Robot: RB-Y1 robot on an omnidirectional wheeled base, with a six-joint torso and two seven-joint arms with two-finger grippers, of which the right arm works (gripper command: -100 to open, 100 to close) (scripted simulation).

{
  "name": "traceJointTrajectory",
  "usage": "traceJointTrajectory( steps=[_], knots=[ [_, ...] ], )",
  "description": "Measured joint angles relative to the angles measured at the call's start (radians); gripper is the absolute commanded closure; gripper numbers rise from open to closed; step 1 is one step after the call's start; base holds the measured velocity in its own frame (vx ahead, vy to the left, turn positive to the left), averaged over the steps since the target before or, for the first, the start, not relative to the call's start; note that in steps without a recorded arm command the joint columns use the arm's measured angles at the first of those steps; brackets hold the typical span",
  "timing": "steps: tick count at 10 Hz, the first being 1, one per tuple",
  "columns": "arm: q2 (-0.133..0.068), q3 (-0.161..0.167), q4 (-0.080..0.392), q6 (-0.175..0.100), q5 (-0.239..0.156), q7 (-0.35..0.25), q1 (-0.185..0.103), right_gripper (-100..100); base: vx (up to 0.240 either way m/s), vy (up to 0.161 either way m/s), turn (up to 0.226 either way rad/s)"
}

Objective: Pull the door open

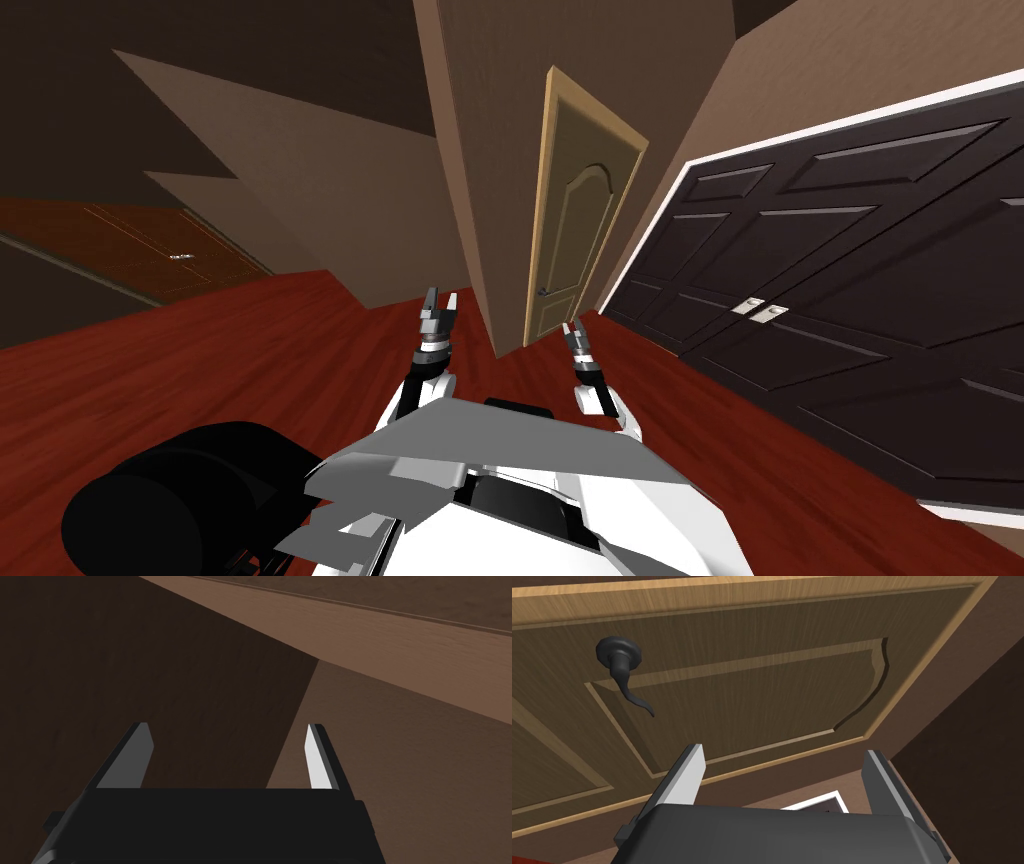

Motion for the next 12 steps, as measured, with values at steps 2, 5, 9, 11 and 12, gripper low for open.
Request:
traceJointTrajectory(
  steps=[2, 5, 9, 11, 12],
  knots=[
    [-0.011, 0.008, 0.048, -0.007, 0.002, -0.005, -0.016, -100, 0.075, -0.062, 0.134],
    [-0.032, 0.016, 0.129, -0.02, 0.003, -0.019, -0.051, -100, 0.083, -0.082, 0.122],
    [-0.057, 0.027, 0.219, -0.029, 0.006, -0.033, -0.086, -100, 0.069, -0.069, 0.121],
    [-0.067, 0.034, 0.272, -0.04, 0.007, -0.039, -0.106, -100, 0.07, -0.081, 0.101],
    [-0.072, 0.037, 0.298, -0.045, 0.008, -0.042, -0.116, -100, 0.07, -0.066, 0.143]
  ],
)
